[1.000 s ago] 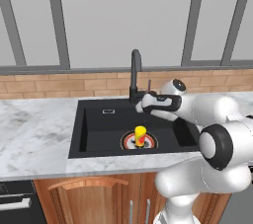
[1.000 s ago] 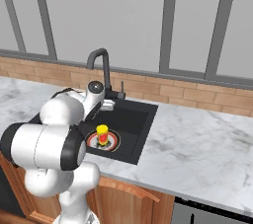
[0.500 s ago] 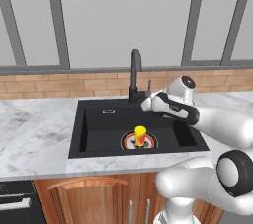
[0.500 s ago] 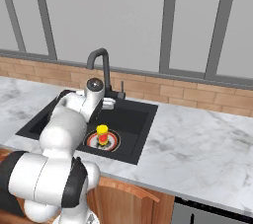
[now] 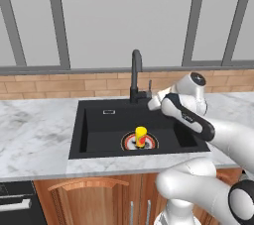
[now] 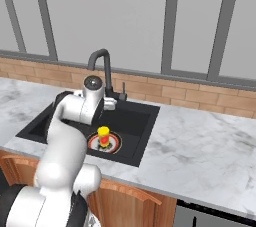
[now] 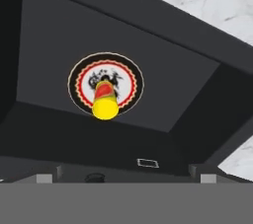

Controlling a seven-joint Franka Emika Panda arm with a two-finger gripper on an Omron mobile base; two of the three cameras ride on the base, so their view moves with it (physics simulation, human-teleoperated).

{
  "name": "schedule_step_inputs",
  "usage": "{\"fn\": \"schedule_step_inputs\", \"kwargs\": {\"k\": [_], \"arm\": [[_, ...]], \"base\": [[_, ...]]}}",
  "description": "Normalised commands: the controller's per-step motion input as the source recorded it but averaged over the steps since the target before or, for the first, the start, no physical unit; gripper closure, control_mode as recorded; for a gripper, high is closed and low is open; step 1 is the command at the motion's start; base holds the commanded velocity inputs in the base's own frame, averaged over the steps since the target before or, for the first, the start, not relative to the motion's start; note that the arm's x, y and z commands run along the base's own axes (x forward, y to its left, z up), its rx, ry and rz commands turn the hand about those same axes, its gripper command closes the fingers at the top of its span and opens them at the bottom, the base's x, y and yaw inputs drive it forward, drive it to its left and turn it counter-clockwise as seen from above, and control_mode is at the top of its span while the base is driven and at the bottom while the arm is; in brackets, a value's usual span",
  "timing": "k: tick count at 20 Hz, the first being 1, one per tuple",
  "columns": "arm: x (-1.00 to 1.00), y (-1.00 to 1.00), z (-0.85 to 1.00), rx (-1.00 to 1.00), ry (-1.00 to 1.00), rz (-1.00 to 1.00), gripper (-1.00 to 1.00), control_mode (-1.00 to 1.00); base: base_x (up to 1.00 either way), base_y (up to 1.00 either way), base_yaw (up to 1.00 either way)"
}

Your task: Pick the cup and bowl and place them in the sink. Then turn on the water.

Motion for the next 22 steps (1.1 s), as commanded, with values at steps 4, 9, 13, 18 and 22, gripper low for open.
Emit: {"fn": "schedule_step_inputs", "kwargs": {"k": [4, 9, 13, 18, 22], "arm": [[-0.29, -0.09, 0.29, 0.00, 0.08, -0.31, -1.00, -1.00], [-0.27, -0.12, 0.27, 0.00, 0.18, -0.37, -1.00, -1.00], [-0.30, -0.14, 0.25, 0.00, 0.20, -0.35, -1.00, -1.00], [-0.38, -0.19, 0.23, 0.01, 0.16, -0.28, -1.00, -1.00], [-0.43, -0.10, 0.11, 0.11, 0.06, -0.33, -1.00, -1.00]], "base": [[0.00, 0.00, 0.00], [0.00, 0.00, 0.00], [0.00, 0.00, 0.00], [0.00, 0.00, 0.00], [0.00, 0.00, 0.00]]}}
